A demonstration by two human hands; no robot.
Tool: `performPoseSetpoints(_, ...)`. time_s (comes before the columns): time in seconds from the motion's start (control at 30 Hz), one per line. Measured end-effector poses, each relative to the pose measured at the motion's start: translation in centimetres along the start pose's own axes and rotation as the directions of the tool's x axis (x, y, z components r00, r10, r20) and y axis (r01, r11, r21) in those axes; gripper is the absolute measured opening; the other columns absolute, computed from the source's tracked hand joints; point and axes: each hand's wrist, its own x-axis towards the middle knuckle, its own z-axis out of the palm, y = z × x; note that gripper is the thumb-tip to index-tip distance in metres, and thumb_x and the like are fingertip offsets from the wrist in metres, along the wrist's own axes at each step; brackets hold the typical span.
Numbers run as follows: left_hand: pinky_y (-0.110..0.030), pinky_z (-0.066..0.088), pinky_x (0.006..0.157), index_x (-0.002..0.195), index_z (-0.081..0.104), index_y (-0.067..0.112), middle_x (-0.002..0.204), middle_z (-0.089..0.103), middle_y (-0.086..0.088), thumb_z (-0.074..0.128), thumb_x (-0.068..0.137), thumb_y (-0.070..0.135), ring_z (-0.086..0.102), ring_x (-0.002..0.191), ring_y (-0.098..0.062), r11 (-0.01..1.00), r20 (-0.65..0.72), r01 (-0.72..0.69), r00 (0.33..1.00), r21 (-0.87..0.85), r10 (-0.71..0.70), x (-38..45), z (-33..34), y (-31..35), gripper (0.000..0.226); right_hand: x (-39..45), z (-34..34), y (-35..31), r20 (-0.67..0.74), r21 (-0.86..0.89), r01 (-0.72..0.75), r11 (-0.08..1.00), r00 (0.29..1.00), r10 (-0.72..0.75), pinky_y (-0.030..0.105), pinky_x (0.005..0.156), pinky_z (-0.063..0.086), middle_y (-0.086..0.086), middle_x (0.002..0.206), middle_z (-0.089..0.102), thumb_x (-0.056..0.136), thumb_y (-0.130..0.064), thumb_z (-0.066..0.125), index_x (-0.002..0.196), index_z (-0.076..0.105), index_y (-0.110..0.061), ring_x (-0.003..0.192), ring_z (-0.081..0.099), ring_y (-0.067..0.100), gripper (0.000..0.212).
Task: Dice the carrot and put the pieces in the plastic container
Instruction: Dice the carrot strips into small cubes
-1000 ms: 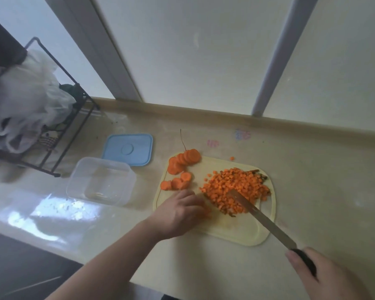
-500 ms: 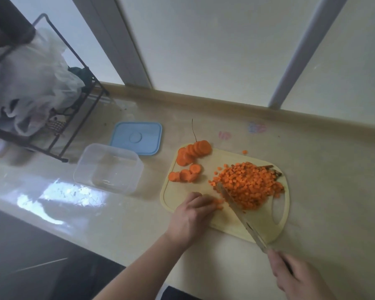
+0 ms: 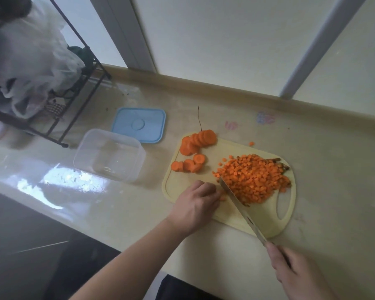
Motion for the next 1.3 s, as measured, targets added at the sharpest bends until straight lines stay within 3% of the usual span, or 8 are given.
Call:
performPoseSetpoints(0.1, -0.038, 0.053, 0.072, 0.099, 0.074, 0.006, 0.100, 0.065, -0.008, 0.057, 0.100, 0.020, 0.058, 0.082, -0.030, 1.000, -0.024, 0.011, 1.000, 0.009, -0.011, -0.4, 0.2, 0.4, 0.023, 0.0, -0.3, -0.1, -0.023, -0.024, -0.022, 0.999, 1.000, 0.021, 0.028, 0.061, 0.048, -0.001, 0.062, 0.064, 0.058, -0.097, 0.022, 0.073, 0.055, -0.025, 0.053, 0.057, 0.012, 0.081)
performPoseSetpoints(0.17, -0.038, 0.052, 0.072, 0.097, 0.074, 0.005, 0.099, 0.065, -0.008, 0.055, 0.101, 0.021, 0.057, 0.083, -0.029, 1.000, -0.036, 0.016, 0.999, 0.017, -0.016, -0.5, 0.2, 0.6, 0.025, 0.2, -0.3, 0.2, -0.050, -0.071, -0.032, 0.997, 0.998, 0.028, 0.028, 0.058, 0.046, -0.002, 0.061, 0.063, 0.042, -0.105, 0.003, 0.067, 0.055, -0.016, 0.059, 0.059, 0.010, 0.107)
performPoseSetpoints(0.57, -0.034, 0.052, 0.080, 0.102, 0.076, 0.005, 0.103, 0.067, -0.009, 0.064, 0.095, 0.027, 0.061, 0.090, -0.028, 0.994, -0.062, 0.094, 0.993, -0.055, -0.097, -0.9, 0.0, 0.1, 0.026, -0.1, 1.6, -0.3, -0.062, -0.146, -0.027, 0.989, 0.998, 0.018, 0.034, 0.068, 0.042, 0.012, 0.085, 0.071, 0.039, -0.104, -0.007, 0.086, 0.068, -0.005, 0.088, 0.065, 0.027, 0.133)
performPoseSetpoints(0.63, -0.036, 0.052, 0.079, 0.101, 0.076, 0.008, 0.103, 0.068, -0.007, 0.064, 0.096, 0.029, 0.060, 0.090, -0.028, 0.996, -0.060, 0.080, 0.995, -0.036, -0.082, -1.0, 0.0, -0.1, 0.025, -0.1, 1.7, -0.6, -0.065, -0.139, -0.008, 0.990, 0.998, -0.001, 0.033, 0.069, 0.039, 0.013, 0.091, 0.071, 0.048, -0.101, -0.003, 0.091, 0.068, -0.005, 0.094, 0.064, 0.029, 0.128)
performPoseSetpoints(0.77, -0.036, 0.053, 0.075, 0.098, 0.076, 0.010, 0.103, 0.068, -0.005, 0.067, 0.094, 0.030, 0.061, 0.087, -0.030, 0.997, -0.063, 0.080, 0.995, 0.012, -0.079, -1.2, -0.4, -0.5, 0.022, -0.1, 2.3, -1.5, -0.035, -0.147, -0.013, 0.989, 0.999, 0.008, 0.033, 0.069, 0.043, 0.006, 0.073, 0.063, 0.060, -0.081, 0.010, 0.086, 0.067, -0.010, 0.074, 0.058, 0.019, 0.094)
performPoseSetpoints(0.93, -0.035, 0.053, 0.074, 0.100, 0.076, 0.008, 0.101, 0.069, -0.007, 0.062, 0.096, 0.028, 0.062, 0.084, -0.029, 0.996, -0.087, 0.088, 0.992, -0.006, -0.088, -1.3, -1.0, -0.2, 0.025, -0.1, 2.4, -1.8, -0.048, -0.142, -0.006, 0.990, 0.999, -0.001, 0.032, 0.064, 0.046, 0.006, 0.066, 0.064, 0.056, -0.094, 0.006, 0.074, 0.061, -0.013, 0.058, 0.051, 0.012, 0.100)
performPoseSetpoints(1.1, -0.040, 0.054, 0.075, 0.105, 0.076, 0.011, 0.103, 0.068, -0.007, 0.061, 0.099, 0.031, 0.061, 0.087, -0.032, 0.998, -0.082, 0.056, 0.995, 0.026, -0.054, -1.2, -0.5, -0.3, 0.026, -0.2, 1.5, -1.4, -0.085, -0.127, -0.008, 0.992, 0.996, -0.003, 0.035, 0.065, 0.044, 0.010, 0.075, 0.070, 0.043, -0.104, -0.003, 0.080, 0.068, -0.009, 0.079, 0.065, 0.022, 0.124)
performPoseSetpoints(1.3, -0.036, 0.053, 0.083, 0.103, 0.077, 0.009, 0.106, 0.069, -0.006, 0.060, 0.101, 0.027, 0.060, 0.092, -0.028, 0.999, -0.105, 0.039, 0.994, -0.031, -0.042, -1.5, -0.7, -0.3, 0.025, 0.8, 0.1, -2.2, 0.000, -0.106, 0.102, 0.989, 0.995, -0.103, 0.028, 0.060, 0.045, 0.007, 0.063, 0.062, 0.073, -0.083, 0.029, 0.064, 0.054, -0.012, 0.057, 0.058, 0.013, 0.076)
